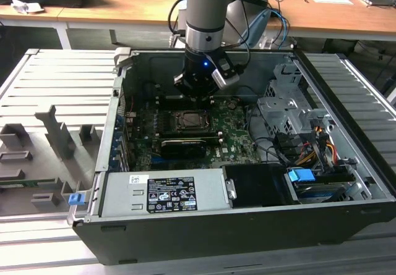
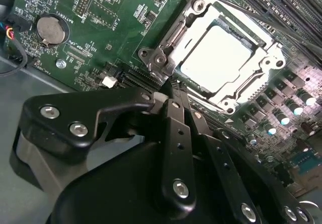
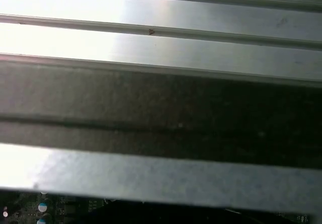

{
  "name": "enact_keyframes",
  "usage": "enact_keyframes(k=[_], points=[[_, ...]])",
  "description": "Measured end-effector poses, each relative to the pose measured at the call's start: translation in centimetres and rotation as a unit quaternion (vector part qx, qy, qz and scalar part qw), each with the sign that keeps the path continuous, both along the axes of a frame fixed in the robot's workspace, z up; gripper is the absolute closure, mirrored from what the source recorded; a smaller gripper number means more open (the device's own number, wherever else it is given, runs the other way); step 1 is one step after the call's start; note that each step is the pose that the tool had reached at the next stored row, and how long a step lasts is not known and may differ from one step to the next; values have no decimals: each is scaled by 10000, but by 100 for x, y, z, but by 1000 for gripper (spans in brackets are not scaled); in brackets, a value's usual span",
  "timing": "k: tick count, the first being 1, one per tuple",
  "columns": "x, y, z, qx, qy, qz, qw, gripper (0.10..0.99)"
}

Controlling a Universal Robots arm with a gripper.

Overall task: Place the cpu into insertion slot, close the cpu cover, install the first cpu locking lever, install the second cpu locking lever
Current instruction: 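Install the first cpu locking lever, then install the second cpu locking lever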

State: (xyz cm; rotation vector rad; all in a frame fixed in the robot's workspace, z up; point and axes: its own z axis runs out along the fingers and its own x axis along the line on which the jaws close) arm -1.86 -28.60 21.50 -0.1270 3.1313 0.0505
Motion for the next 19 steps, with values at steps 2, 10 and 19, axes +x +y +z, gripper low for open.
enact_keyframes(k=[2,10,19], points=[[0,-3,0,0,0,0,10000,980],[0,-53,0,0,0,0,10000,980],[-3,-93,127,0,0,0,10000,980]])
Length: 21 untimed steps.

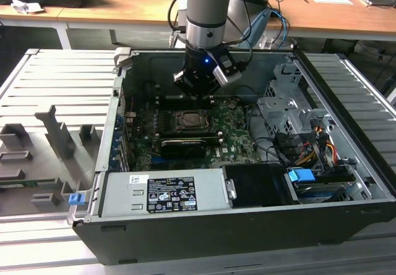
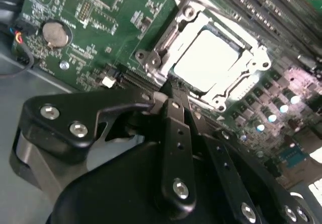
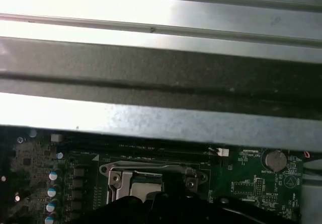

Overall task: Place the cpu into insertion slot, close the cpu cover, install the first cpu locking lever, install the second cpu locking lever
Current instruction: 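Install the second cpu locking lever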

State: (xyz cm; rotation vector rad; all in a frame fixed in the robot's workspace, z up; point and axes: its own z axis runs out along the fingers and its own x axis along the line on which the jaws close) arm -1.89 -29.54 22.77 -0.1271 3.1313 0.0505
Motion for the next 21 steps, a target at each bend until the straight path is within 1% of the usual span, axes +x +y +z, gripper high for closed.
enact_keyframes(k=[1,3,5,8,12,14,15,18,20,21], points=[[-1,-23,-1,0,0,0,10000,980],[-2,-110,-4,0,0,0,10000,980],[-3,-164,-4,1,0,0,10000,980],[-3,-192,20,-1,0,0,10000,980],[-4,-204,103,0,0,-20,10000,980],[-3,-204,111,1,-1,-89,10000,980],[-3,-216,113,0,1,-123,9999,980],[-4,-288,111,0,1,-127,9999,980],[-7,-377,104,3,0,-127,9999,980],[-6,-438,99,9,1,-126,9999,980]])
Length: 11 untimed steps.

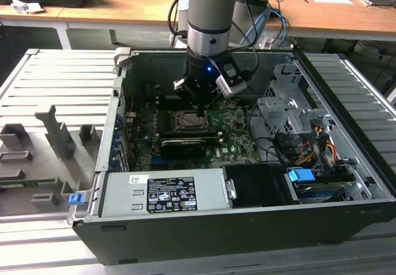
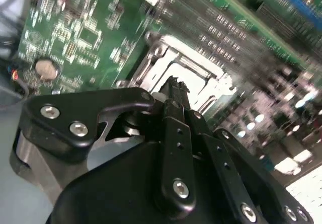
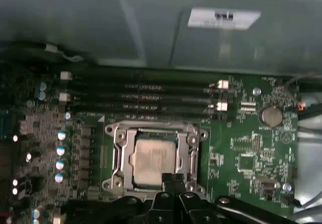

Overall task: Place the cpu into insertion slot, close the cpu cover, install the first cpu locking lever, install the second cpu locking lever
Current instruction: 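Install the second cpu locking lever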

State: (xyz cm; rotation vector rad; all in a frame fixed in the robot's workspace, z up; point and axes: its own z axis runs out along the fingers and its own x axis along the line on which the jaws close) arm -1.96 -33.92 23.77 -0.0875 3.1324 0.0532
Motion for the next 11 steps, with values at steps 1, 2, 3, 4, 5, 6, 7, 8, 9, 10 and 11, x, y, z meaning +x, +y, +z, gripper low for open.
enact_keyframes(k=[1,2,3,4,5,6,7,8,9,10,11], points=[[0,-55,-7,18,0,0,10000,980],[0,-109,-18,58,9,0,10000,980],[0,-137,-24,116,16,1,9999,980],[0,-162,-30,178,29,1,9998,980],[0,-172,-32,180,30,1,9998,980],[-1,-182,-34,180,31,1,9998,980],[-2,-200,-35,180,32,0,9998,980],[-2,-228,-36,180,32,1,9998,980],[-3,-253,-38,180,31,1,9998,980],[-4,-280,-40,181,31,0,9998,980],[-6,-303,-42,181,31,1,9998,980]])
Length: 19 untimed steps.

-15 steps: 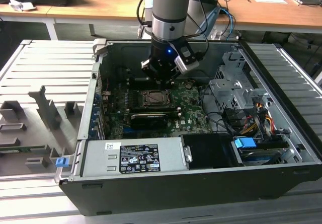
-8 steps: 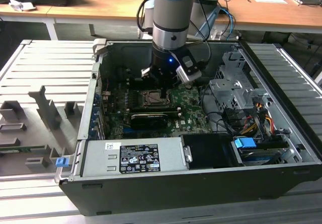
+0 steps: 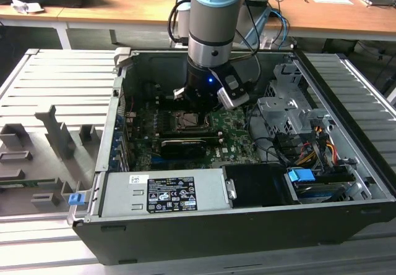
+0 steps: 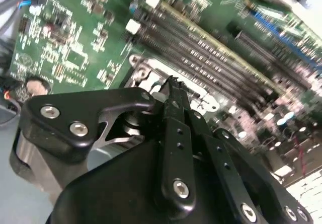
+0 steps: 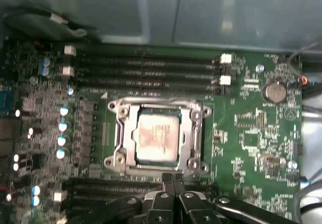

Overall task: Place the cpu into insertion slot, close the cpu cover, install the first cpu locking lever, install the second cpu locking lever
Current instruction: 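Install the second cpu locking lever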

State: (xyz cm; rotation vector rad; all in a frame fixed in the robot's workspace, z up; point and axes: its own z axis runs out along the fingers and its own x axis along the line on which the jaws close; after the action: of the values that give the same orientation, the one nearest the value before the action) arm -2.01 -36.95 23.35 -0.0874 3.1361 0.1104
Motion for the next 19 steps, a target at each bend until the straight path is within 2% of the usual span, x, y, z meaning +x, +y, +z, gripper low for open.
enact_keyframes(k=[1,3,7,10,13,16,18,19], points=[[-11,-24,-1,8,0,-1,10000,980],[-147,-54,-12,58,0,14,10000,980],[-277,-55,-49,68,0,23,10000,980],[-344,-56,-95,87,0,28,10000,980],[-365,-56,-179,110,0,32,9999,980],[-394,-72,-207,140,-3,32,9999,980],[-405,-90,-209,211,-5,33,9998,980],[-414,-112,-209,297,-8,32,9996,980]])
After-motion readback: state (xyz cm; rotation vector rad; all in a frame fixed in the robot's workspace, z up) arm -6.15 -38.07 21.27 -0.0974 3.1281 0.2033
